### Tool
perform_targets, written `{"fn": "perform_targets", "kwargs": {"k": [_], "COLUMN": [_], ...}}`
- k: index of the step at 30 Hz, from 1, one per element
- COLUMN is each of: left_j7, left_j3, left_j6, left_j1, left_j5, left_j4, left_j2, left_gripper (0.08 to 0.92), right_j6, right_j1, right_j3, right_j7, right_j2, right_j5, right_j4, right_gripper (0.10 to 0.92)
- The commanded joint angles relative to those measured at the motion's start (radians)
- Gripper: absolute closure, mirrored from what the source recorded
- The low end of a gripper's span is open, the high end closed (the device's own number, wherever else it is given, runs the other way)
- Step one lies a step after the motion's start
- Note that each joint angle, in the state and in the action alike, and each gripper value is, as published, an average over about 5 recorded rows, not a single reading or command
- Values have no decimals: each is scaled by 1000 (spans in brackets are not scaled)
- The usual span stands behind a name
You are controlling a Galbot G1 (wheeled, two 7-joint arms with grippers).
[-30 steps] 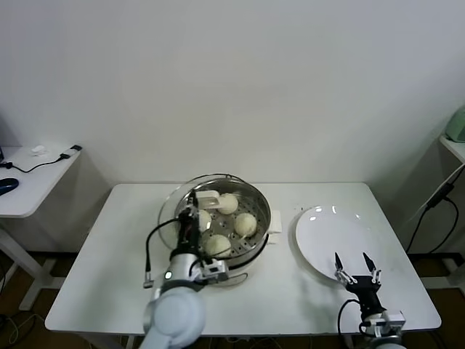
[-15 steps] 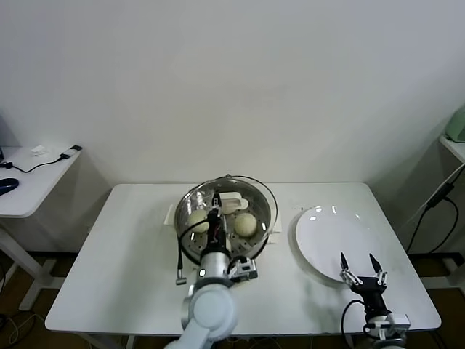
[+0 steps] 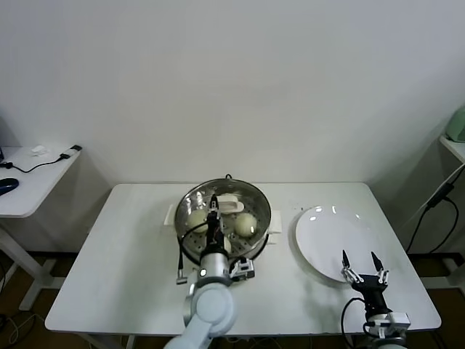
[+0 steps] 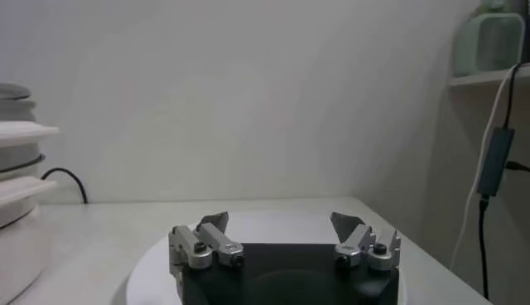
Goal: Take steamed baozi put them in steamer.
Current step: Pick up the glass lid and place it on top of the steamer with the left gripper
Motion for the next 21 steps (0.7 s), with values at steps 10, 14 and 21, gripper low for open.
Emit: {"fn": "perform_targets", "kwargs": {"k": [10,14,21], "left_j7": [-15,-4,0], "left_j3": [-2,10,13], "left_j6": [-13,-25,-78], "left_j1": [9,18,60], "left_j5": [-58,-125,-298], "left_j4": [-13,-64,-194], "left_j2": [19,41,98], "left_gripper": [860,812,614], "right_j6": [9,5,-8], "right_j1": [6,4,0], "right_j3": [0,-1,-4], "right_j7": [-4,-8,-13], "right_j2": [20,19,14], "right_j5": [-16,-19,-19], "right_j4": [2,9,22], "right_gripper": [203,202,203]}}
